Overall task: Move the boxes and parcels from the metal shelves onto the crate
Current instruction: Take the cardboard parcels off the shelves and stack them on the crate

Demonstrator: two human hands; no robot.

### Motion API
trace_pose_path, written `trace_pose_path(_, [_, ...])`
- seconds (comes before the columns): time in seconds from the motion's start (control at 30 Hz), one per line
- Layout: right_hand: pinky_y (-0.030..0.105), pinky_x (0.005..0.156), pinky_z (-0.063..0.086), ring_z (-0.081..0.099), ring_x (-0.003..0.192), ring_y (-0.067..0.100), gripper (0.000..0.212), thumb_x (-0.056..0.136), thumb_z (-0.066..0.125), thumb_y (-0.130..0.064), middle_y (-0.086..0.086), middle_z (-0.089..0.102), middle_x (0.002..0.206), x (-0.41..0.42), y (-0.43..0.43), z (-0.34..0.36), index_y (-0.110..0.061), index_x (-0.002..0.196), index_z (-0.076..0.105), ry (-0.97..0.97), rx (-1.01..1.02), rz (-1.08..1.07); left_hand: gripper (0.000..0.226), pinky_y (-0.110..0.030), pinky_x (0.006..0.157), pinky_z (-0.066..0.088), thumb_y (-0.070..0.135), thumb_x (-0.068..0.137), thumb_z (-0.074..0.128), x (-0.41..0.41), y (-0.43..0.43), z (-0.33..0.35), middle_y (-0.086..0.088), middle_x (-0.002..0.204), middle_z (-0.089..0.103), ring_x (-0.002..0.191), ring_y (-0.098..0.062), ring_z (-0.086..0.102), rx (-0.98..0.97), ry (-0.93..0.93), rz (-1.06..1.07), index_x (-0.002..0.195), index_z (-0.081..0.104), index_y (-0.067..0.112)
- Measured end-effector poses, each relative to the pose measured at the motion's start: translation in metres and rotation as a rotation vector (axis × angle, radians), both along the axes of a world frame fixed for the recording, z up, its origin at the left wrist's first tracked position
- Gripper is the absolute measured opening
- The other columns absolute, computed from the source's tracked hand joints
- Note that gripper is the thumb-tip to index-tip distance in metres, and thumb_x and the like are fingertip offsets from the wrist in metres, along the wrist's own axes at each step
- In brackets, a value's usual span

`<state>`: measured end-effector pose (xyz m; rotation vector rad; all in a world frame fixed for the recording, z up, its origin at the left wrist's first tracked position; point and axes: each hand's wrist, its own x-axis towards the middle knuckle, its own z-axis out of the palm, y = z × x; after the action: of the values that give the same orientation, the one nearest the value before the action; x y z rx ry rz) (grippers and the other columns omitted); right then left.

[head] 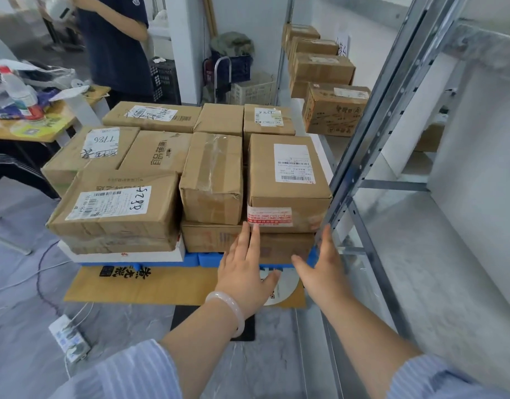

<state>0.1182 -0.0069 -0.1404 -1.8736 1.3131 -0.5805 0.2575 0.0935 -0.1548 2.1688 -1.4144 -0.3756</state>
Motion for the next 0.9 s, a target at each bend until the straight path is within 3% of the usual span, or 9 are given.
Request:
trace_pose_path(0.13, [0.036, 0.113, 0.028, 0.020, 0.144, 0.014, 0.095, 0.088, 0.065, -0.039, -0.007, 0.015, 0.160, 0.001, 0.000, -0.009, -0.032, 0.154, -0.004, 0.079, 0.110, 0.048, 0.096, -0.039, 0.118, 0.004, 0.057, 0.089, 0.049, -0.008, 0.005, -0.011, 0.020, 0.148, -0.033, 0.147, -0.013, -0.007, 0.098, 0.018, -0.008, 0.146, -0.024, 0.032])
trace_pose_path(0.33, [0.031, 0.109, 0.026, 0.018, 0.145, 0.014, 0.098, 0.087, 0.065, -0.040, -0.005, 0.012, 0.161, 0.005, -0.003, -0.016, -0.029, 0.153, -0.006, 0.110, 0.121, 0.072, 0.095, -0.040, 0.119, 0.004, 0.060, 0.088, 0.047, -0.004, 0.000, -0.015, 0.016, 0.156, -0.022, 0.146, -0.011, -0.008, 0.151, 0.009, -0.034, 0.148, -0.020, 0.032])
trace_pose_path(0.57, [0.043, 0.114, 0.029, 0.021, 0.144, 0.018, 0.093, 0.088, 0.065, -0.033, -0.002, 0.016, 0.160, 0.007, 0.022, -0.014, -0.028, 0.154, 0.001, 0.088, 0.104, 0.012, 0.091, -0.040, 0.119, 0.004, 0.060, 0.089, 0.046, 0.009, 0.025, -0.009, 0.015, 0.156, -0.023, 0.146, -0.011, -0.011, 0.144, -0.004, 0.035, 0.149, -0.017, 0.032])
trace_pose_path(0.63, [0.040, 0.115, 0.026, 0.017, 0.146, 0.018, 0.092, 0.089, 0.064, -0.033, -0.002, 0.012, 0.161, 0.010, 0.042, -0.016, -0.027, 0.154, 0.000, 0.126, 0.086, 0.032, 0.090, -0.039, 0.118, 0.006, 0.060, 0.090, 0.045, 0.017, 0.040, -0.008, 0.012, 0.157, -0.022, 0.147, -0.013, -0.008, 0.137, -0.023, 0.085, 0.149, -0.016, 0.031])
trace_pose_path(0.77, [0.030, 0.115, 0.017, 0.005, 0.147, 0.009, 0.086, 0.092, 0.059, -0.036, -0.013, 0.001, 0.160, 0.031, 0.081, -0.017, -0.033, 0.153, -0.002, 0.156, -0.008, 0.262, 0.088, -0.035, 0.117, 0.009, 0.057, 0.090, 0.045, 0.036, 0.075, -0.004, 0.009, 0.158, -0.019, 0.147, -0.014, -0.006, 0.076, -0.091, 0.172, 0.150, -0.013, 0.030])
trace_pose_path(0.9, [0.030, 0.116, 0.016, -0.001, 0.145, 0.002, 0.086, 0.092, 0.054, -0.038, -0.020, -0.013, 0.158, 0.071, 0.107, -0.004, -0.040, 0.150, -0.009, 0.189, -0.172, 0.502, 0.088, -0.038, 0.119, 0.006, 0.054, 0.091, 0.045, 0.062, 0.109, 0.004, 0.008, 0.154, -0.027, 0.146, -0.014, -0.015, 0.062, -0.161, 0.217, 0.147, -0.018, 0.032])
